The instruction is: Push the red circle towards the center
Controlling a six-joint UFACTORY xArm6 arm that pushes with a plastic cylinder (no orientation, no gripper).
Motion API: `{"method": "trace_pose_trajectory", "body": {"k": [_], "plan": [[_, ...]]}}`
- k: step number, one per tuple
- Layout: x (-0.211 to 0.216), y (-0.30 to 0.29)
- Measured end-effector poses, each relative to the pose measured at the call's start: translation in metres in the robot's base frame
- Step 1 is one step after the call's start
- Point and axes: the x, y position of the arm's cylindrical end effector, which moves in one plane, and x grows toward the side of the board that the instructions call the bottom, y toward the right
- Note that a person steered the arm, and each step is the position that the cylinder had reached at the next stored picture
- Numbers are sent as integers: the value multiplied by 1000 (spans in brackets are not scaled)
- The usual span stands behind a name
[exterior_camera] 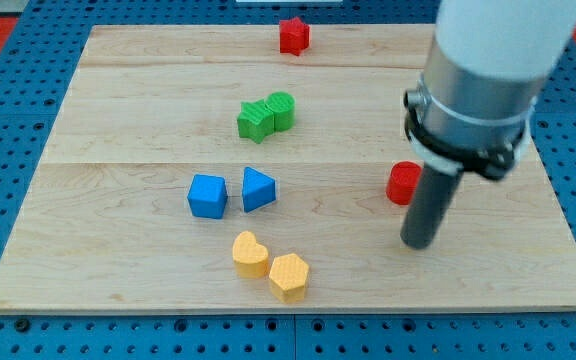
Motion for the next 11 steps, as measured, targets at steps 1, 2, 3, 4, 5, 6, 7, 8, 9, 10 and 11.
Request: {"method": "trace_pose_trajectory", "body": {"k": [1,2,3,4,5,6,7,8,9,10,11], "plan": [[14,54],[0,71],[-19,58],[-47,41],[-73,15],[-97,-24],[-112,-59],[-112,-75],[-116,-87],[-111,-98],[-112,-123]]}}
